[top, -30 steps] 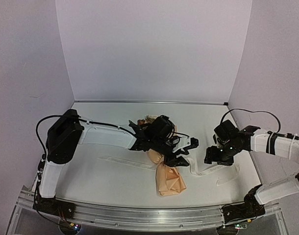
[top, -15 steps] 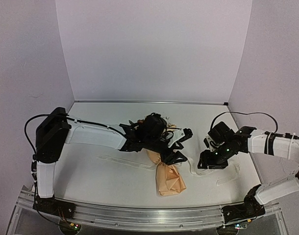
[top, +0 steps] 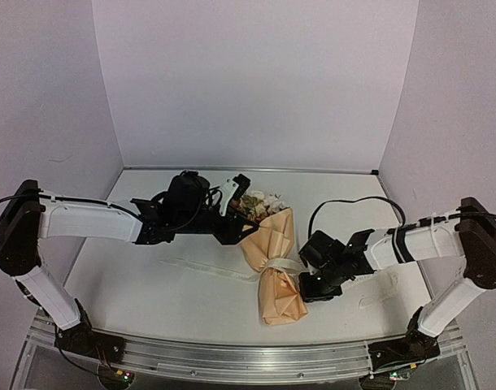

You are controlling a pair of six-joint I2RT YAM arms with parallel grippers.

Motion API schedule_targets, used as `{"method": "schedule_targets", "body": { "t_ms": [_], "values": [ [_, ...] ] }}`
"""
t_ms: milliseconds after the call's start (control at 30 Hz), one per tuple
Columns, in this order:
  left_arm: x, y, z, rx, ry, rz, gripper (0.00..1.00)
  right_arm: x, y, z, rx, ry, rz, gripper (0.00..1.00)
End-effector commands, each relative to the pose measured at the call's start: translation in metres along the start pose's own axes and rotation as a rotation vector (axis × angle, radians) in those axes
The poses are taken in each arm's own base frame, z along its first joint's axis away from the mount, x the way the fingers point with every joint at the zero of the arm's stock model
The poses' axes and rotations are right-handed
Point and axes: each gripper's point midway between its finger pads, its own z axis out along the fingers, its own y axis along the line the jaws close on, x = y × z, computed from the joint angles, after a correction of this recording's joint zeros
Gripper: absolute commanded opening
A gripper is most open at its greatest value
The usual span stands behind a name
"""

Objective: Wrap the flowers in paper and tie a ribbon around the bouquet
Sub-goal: Cross the half-tied ribbon over the folded bouquet.

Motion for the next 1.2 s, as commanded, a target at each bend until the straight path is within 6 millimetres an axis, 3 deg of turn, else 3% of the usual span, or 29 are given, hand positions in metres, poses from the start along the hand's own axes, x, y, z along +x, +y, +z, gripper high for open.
{"method": "schedule_targets", "body": {
  "t_ms": [0,100,167,267,400,533,767,967,1167],
  "values": [
    [-0.007,0.012,-0.019,-0.049,-0.028,-0.032,0.51,-0.037,0.044,-0.008,-0.065,-0.131,0.009,0.25],
    [0.000,0.011,-0.018,-0.034,-0.007,-0.025,0.51,-0.036,0.036,-0.015,-0.035,-0.144,-0.014,0.31],
    [0.002,0.009,-0.017,-0.017,-0.003,-0.012,0.51,-0.035,0.018,-0.028,0.034,-0.162,-0.043,0.39],
    [0.001,0.007,-0.015,0.000,0.005,0.015,0.52,-0.034,-0.027,-0.057,0.176,-0.199,-0.018,0.48],
    [-0.006,0.003,-0.014,0.018,-0.001,0.040,0.52,-0.029,-0.106,-0.093,0.391,-0.215,0.145,0.56],
    [-0.015,-0.001,-0.011,0.037,-0.006,0.065,0.53,-0.023,-0.161,-0.116,0.535,-0.237,0.374,0.68],
    [-0.026,-0.004,-0.008,0.050,-0.024,0.093,0.54,-0.011,-0.211,-0.096,0.572,-0.148,0.763,0.71],
    [-0.030,-0.003,-0.010,0.044,-0.040,0.107,0.54,-0.023,-0.228,-0.067,0.518,-0.139,0.975,0.71],
    [-0.033,-0.002,-0.007,0.039,-0.034,0.118,0.54,-0.029,-0.241,-0.054,0.547,-0.164,1.042,0.72]
  ]
}}
